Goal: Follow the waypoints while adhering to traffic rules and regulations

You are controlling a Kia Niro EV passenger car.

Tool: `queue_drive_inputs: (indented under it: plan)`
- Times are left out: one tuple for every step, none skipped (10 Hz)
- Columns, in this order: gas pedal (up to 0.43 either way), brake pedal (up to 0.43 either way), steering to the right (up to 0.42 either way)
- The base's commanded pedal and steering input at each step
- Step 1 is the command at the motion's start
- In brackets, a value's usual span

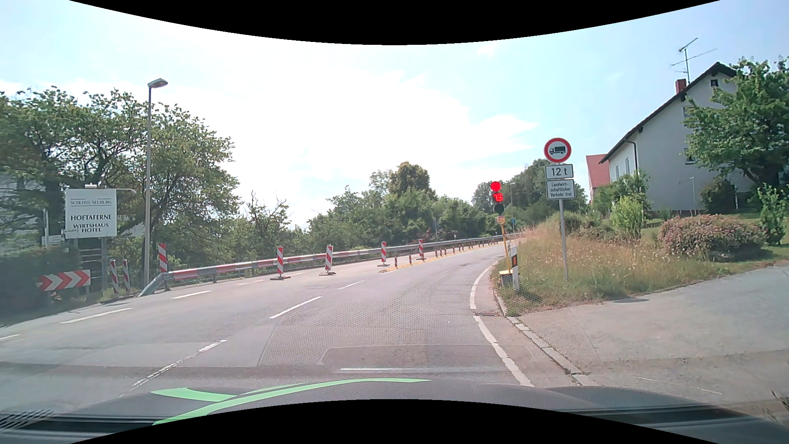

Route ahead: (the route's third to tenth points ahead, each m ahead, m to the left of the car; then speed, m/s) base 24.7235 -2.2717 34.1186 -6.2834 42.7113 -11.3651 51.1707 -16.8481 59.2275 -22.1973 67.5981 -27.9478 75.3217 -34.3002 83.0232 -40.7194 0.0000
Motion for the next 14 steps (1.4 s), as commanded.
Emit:
queue_drive_inputs:
  plan:
    - [0.0,0.311,0.072]
    - [0.0,0.311,0.072]
    - [0.0,0.311,0.072]
    - [0.0,0.311,0.072]
    - [0.0,0.311,0.071]
    - [0.0,0.311,0.072]
    - [0.0,0.311,0.072]
    - [0.0,0.311,0.072]
    - [0.0,0.311,0.072]
    - [0.0,0.311,0.072]
    - [0.0,0.311,0.071]
    - [0.0,0.311,0.071]
    - [0.0,0.311,0.072]
    - [0.0,0.311,0.072]
